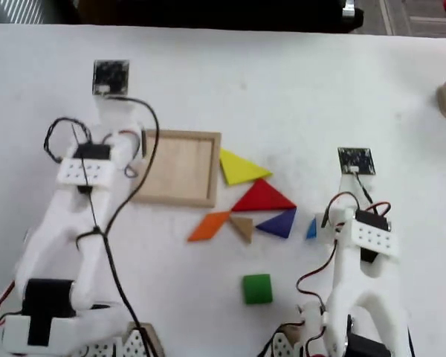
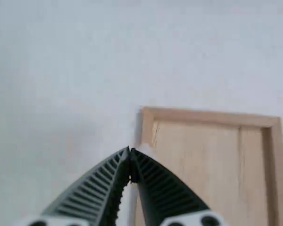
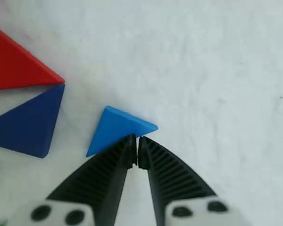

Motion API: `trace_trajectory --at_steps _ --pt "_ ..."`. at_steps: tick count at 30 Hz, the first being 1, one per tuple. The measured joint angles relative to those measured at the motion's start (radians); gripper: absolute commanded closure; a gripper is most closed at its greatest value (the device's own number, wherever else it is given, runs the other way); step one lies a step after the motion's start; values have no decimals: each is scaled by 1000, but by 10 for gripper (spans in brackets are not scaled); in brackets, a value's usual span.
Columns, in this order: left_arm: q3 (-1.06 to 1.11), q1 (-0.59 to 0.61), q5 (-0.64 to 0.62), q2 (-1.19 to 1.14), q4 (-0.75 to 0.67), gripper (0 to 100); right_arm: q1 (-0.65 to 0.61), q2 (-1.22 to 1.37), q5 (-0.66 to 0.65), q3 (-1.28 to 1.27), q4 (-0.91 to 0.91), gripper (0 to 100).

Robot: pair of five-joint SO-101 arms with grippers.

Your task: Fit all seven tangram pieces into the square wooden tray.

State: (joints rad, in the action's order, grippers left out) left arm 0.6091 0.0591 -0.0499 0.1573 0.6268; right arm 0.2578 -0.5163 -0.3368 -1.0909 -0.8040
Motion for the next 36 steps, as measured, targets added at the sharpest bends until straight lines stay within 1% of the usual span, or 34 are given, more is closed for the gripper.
trace_trajectory --at_steps 2,4,8,10,13,15,18,24,26,30,33,36 --pt "68 17 0 9 -8 976 0 0 0 0 0 874" --pt "117 29 0 12 -18 950 0 0 0 0 0 869" --pt "126 104 0 14 -31 819 0 0 0 0 0 872" --pt "126 141 0 14 -32 780 0 0 21 0 2 872" --pt "126 164 0 14 -35 779 -8 0 92 15 2 872" --pt "126 166 0 14 -35 779 -26 0 117 44 -18 869" --pt "126 166 0 14 -35 779 -95 0 132 75 -60 868" --pt "123 187 0 14 -35 779 -333 0 132 83 -109 865" --pt "103 203 0 11 -35 779 -387 0 132 83 -110 835" --pt "2 227 -32 -94 -28 779 -471 0 78 83 -110 789" --pt "-107 255 -72 -195 46 779 -517 2 51 83 -103 796" --pt "-173 262 -112 -242 104 779 -517 44 46 78 -44 808"
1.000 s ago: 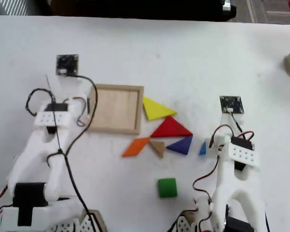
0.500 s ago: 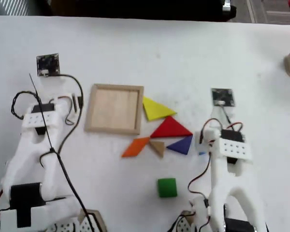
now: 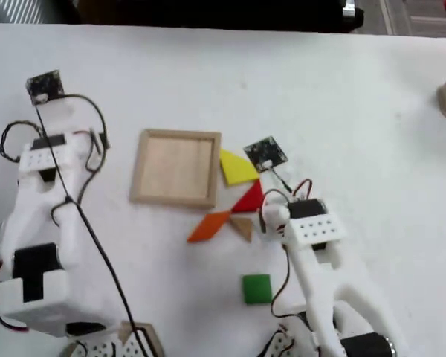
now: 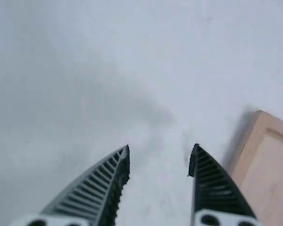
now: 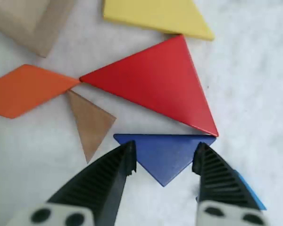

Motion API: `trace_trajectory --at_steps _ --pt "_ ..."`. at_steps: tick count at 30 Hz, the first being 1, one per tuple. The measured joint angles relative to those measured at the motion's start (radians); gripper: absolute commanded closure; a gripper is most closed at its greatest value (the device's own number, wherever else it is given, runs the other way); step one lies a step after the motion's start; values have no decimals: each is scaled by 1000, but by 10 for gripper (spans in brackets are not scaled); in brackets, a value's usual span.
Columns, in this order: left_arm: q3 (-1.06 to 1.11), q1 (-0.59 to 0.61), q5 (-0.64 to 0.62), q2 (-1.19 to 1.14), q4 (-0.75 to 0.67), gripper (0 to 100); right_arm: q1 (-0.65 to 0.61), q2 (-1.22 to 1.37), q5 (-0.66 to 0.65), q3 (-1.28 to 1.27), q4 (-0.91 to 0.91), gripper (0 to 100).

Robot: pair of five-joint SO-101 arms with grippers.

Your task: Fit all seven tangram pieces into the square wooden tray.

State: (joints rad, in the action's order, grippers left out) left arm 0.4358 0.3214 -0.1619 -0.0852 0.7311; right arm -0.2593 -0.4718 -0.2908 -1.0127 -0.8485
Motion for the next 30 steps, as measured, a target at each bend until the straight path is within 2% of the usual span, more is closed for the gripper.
trace_trajectory --at_steps 3,8,13,18,27,30 --pt "-15 0 -6 -9 12 779 58 72 52 2 18 803" --pt "-18 0 -8 -9 15 779 100 183 315 91 -64 779" --pt "-18 0 -8 -9 9 779 69 278 367 169 -86 776" --pt "-18 0 -8 -9 9 779 55 390 364 279 -95 776" --pt "-18 0 -8 -12 9 779 -11 559 66 431 -203 776" --pt "-18 0 -8 -12 9 779 -28 559 31 431 -203 776"
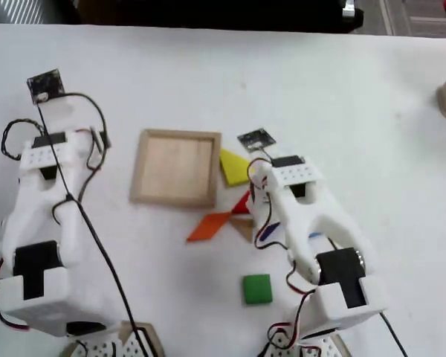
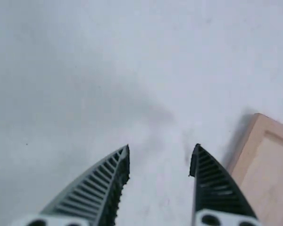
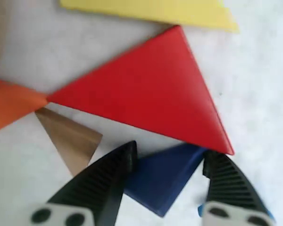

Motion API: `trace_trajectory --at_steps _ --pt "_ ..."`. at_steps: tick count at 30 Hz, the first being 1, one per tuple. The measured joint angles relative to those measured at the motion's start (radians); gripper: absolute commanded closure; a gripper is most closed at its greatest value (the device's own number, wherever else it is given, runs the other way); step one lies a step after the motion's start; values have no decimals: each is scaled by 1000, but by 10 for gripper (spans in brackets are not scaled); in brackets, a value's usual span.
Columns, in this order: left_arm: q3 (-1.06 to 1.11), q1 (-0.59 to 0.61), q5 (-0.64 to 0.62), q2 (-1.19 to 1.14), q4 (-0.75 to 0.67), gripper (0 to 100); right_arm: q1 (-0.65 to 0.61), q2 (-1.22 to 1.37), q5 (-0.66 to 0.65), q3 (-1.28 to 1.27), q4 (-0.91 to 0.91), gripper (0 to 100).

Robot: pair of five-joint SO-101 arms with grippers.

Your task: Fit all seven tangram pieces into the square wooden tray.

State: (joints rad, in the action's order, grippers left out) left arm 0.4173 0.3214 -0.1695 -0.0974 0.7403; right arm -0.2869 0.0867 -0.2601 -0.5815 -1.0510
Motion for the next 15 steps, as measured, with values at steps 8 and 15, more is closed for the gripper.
trace_trajectory --at_steps 8,15 --pt "0 0 0 0 0 779 -11 0 -6 2 -35 789" --pt "0 0 0 0 0 779 -23 0 25 3 -83 985"
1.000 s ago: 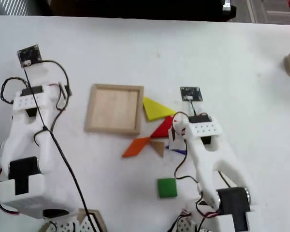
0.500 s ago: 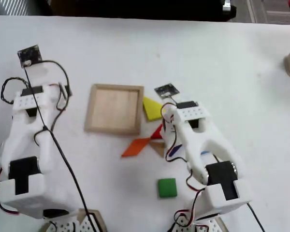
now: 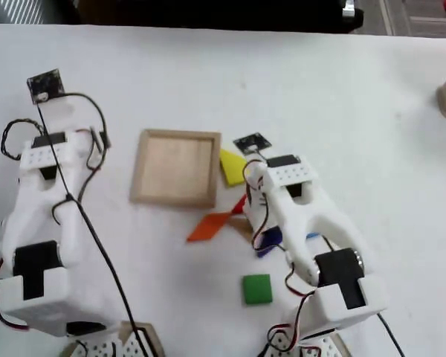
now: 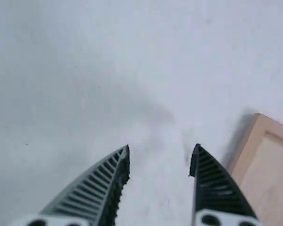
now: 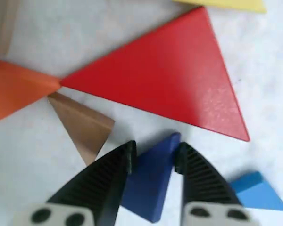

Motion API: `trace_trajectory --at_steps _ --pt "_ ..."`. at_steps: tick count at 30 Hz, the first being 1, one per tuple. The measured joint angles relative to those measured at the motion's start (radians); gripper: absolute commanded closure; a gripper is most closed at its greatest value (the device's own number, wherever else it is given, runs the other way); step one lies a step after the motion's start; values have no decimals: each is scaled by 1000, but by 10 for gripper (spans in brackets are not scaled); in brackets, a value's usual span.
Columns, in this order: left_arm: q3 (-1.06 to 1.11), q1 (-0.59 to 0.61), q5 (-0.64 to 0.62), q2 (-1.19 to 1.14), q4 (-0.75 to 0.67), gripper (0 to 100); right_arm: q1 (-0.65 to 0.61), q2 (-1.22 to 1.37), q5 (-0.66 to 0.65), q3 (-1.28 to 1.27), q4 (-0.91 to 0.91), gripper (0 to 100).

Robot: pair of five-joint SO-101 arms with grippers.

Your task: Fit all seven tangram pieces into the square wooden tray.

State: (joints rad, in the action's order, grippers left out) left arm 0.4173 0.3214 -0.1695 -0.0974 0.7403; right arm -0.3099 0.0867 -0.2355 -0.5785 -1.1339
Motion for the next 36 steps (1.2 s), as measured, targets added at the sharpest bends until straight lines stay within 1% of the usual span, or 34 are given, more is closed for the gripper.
trace_trajectory --at_steps 2,11,16,23,27,32,36 --pt "0 0 0 0 0 779 -2 0 11 0 -2 971" --pt "0 0 0 0 -32 779 -5 0 14 2 -11 980" --pt "0 0 0 0 -32 779 -18 3 14 60 -120 981" --pt "0 0 0 0 -32 779 -17 3 14 239 -305 981" --pt "0 2 0 0 -32 779 -58 9 25 391 -376 981" --pt "0 2 0 0 -32 779 -163 74 46 586 -373 981" --pt "0 2 0 0 -32 779 -241 232 92 763 -321 981"
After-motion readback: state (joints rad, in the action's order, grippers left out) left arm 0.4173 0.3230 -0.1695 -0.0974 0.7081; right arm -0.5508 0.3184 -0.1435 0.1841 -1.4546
